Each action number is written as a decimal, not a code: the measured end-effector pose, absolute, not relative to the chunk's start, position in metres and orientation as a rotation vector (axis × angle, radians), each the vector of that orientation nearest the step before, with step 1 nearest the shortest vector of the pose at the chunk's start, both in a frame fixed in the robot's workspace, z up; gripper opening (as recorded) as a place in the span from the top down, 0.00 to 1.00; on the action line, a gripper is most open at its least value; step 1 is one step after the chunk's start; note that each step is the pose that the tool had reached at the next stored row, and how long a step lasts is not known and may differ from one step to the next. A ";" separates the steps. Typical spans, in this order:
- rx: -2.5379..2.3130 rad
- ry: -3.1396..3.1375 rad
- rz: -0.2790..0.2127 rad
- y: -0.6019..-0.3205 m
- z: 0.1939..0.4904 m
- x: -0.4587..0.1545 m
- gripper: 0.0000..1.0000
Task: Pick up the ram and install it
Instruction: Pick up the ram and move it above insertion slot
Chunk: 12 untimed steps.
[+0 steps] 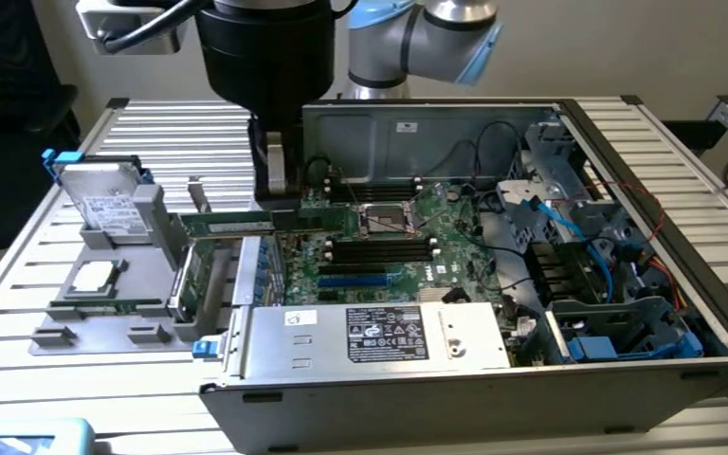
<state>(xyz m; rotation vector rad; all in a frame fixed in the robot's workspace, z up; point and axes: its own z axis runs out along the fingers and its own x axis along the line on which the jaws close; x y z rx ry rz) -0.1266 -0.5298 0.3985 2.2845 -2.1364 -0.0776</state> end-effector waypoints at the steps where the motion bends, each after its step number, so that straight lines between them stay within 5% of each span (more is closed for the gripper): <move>1: 2.285 -2.136 -0.078 -0.530 0.399 -0.122 0.87; 12: 2.283 -2.135 -0.074 -0.525 0.397 -0.072 0.87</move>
